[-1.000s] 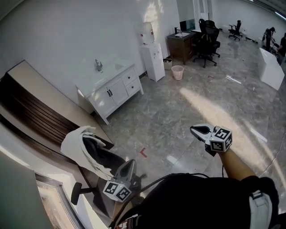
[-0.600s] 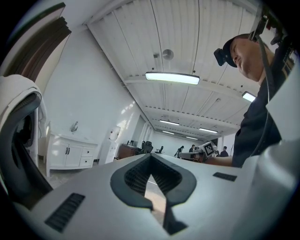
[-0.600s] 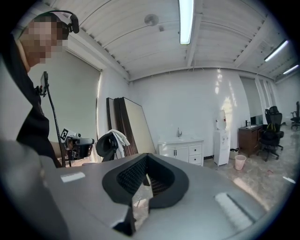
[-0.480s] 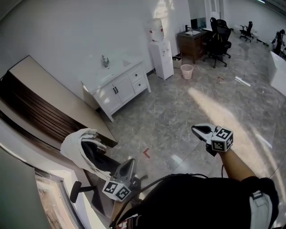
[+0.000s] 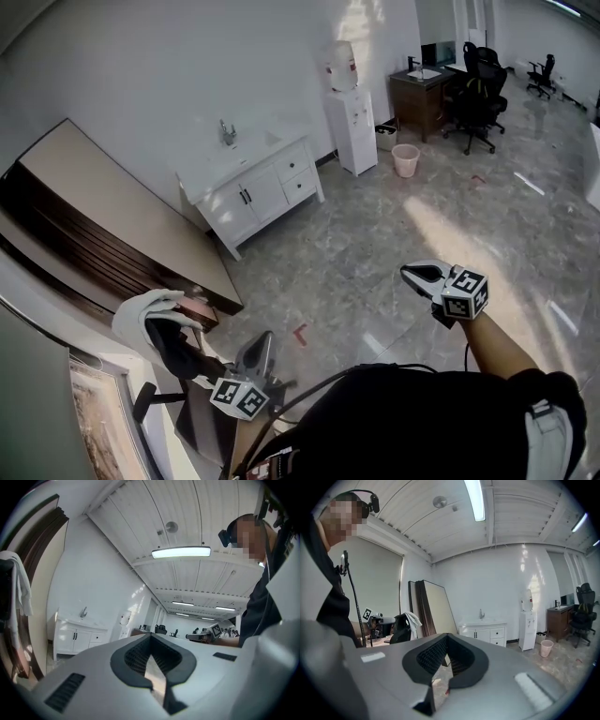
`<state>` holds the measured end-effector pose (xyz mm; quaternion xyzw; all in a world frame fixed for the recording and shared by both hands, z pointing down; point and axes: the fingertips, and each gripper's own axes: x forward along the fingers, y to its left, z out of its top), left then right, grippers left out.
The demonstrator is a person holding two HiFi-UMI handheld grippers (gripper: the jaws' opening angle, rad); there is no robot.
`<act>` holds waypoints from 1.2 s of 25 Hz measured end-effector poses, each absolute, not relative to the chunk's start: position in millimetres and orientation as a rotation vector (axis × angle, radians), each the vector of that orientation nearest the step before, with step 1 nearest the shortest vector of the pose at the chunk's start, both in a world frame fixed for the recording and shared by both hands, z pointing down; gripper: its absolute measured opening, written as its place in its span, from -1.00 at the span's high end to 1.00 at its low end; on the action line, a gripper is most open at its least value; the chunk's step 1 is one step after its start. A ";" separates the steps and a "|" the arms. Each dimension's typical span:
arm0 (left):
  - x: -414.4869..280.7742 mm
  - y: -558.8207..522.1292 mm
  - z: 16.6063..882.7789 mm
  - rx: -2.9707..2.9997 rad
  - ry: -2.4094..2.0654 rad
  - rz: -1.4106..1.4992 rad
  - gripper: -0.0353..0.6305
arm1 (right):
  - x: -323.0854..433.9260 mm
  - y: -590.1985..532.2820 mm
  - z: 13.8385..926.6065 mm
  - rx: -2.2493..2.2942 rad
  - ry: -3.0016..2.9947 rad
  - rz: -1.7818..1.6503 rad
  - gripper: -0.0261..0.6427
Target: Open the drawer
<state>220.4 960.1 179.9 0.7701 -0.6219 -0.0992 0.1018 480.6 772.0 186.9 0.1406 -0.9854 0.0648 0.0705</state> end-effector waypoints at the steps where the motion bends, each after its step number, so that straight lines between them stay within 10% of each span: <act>1: 228.3 950.9 180.8 2.270 -1.843 -0.293 0.89 | 488.7 762.0 187.1 0.419 -2.965 0.193 0.94; 16: 269.2 835.9 193.8 2.287 -1.773 -0.261 0.89 | 537.8 659.4 198.7 0.489 -2.946 0.211 0.94; 30: 140.3 731.7 161.6 2.429 -1.624 -0.302 0.89 | 428.7 596.9 168.4 0.687 -2.924 0.164 0.94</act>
